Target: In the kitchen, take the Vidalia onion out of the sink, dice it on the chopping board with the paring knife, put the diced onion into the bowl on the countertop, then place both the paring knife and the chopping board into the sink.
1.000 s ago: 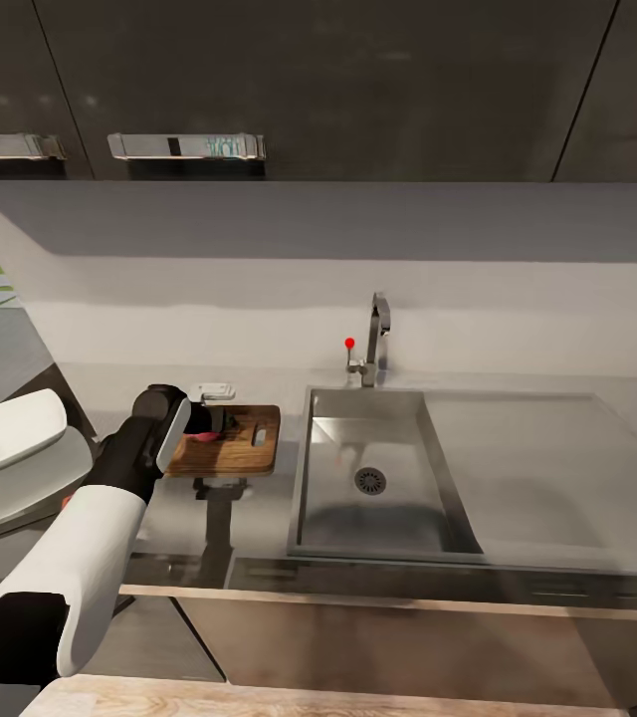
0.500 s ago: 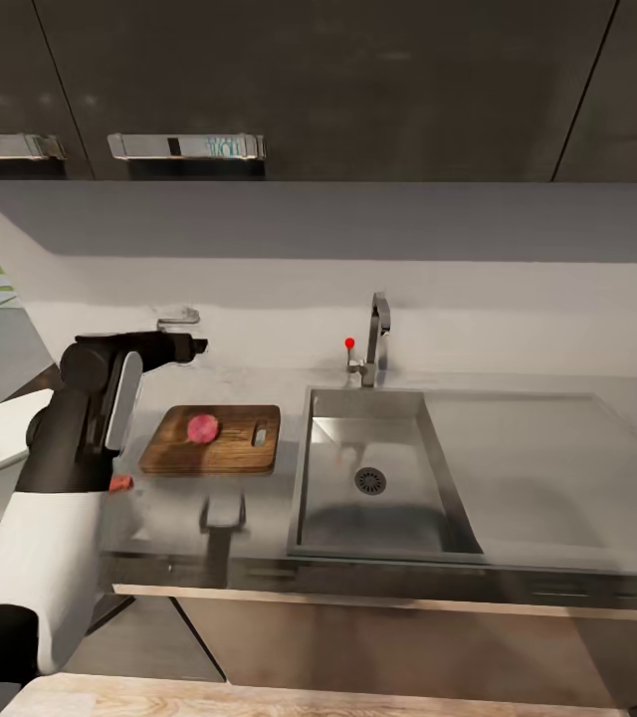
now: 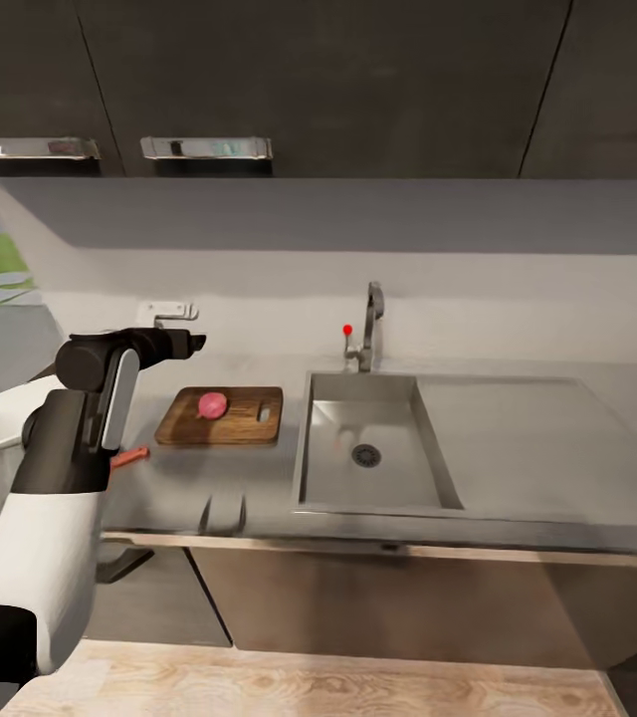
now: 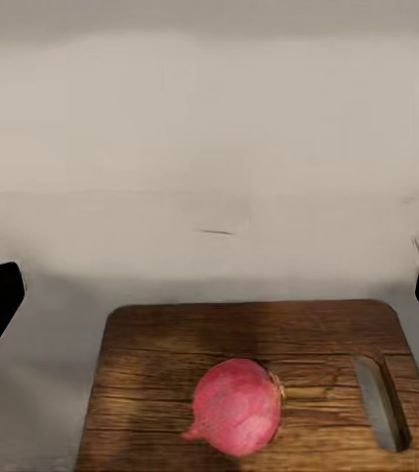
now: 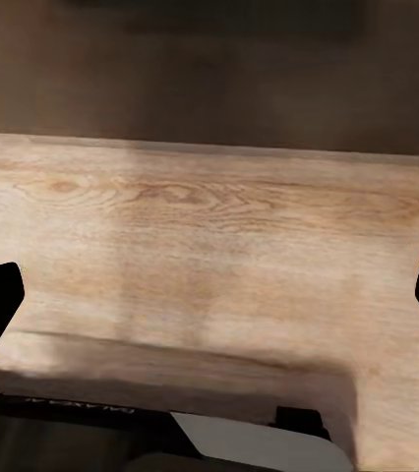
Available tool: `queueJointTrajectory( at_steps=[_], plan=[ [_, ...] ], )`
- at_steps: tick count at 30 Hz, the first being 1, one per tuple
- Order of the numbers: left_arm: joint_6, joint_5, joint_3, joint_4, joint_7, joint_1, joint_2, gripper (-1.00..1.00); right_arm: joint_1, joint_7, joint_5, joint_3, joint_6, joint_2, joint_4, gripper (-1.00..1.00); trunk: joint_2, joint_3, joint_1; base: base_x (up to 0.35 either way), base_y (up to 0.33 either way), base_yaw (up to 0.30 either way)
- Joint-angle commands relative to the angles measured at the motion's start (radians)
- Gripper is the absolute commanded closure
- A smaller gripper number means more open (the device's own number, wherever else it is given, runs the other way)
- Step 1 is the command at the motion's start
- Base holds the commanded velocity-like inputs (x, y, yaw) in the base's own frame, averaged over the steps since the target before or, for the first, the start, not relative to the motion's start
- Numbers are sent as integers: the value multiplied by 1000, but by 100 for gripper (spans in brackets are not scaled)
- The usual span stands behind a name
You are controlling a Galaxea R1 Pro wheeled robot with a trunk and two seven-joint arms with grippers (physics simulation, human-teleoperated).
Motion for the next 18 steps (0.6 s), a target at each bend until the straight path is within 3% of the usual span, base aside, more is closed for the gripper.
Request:
queueJointTrajectory(
  at_steps=[1,18],
  plan=[
    [4,5,-1,1,2,-1,1,-100,-1,3,-9,7,-3,0,1,-100,-1,-1,-1,-333,0,0],
    [4,5,-1,33,1,0,2,-100,-1,6,-6,9,-5,-6,0,-100,-1,-1,-1,-335,0,0]
  ],
)
